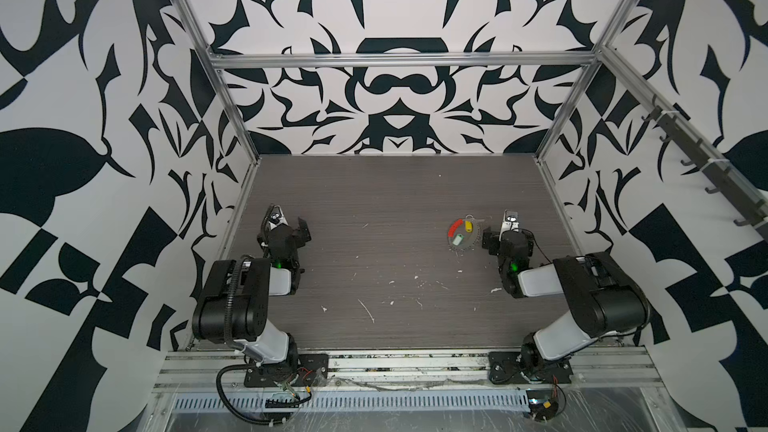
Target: Remove the keys from the keyring
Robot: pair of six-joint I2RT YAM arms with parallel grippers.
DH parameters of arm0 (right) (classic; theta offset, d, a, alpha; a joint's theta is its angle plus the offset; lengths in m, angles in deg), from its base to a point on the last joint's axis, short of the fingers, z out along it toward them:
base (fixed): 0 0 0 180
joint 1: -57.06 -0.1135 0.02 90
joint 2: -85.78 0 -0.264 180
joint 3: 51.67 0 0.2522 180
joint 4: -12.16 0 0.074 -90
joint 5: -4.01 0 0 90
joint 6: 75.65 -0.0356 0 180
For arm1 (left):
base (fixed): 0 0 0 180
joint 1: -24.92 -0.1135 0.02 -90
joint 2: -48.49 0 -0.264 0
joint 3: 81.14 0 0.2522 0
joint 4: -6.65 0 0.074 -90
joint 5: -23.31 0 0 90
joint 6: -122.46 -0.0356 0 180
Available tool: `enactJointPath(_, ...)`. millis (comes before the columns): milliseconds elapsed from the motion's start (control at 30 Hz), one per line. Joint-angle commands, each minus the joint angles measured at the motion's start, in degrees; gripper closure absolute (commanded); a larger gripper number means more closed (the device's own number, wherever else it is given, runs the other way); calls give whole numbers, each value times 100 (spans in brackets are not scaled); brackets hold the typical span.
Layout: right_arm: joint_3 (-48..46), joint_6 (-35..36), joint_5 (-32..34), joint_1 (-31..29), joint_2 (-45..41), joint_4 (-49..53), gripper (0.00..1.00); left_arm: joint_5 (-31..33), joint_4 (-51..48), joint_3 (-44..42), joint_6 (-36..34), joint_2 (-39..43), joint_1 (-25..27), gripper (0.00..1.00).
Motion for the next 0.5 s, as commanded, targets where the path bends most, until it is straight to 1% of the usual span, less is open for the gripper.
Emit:
enactJointPath(0, 115, -42, 7, 27, -96, -218, 0, -5, 162, -8, 6, -23, -8, 1)
enactJointPath(467, 113, -49, 6, 28, -113, -190, 0, -5, 162, -8, 6, -20, -14, 1)
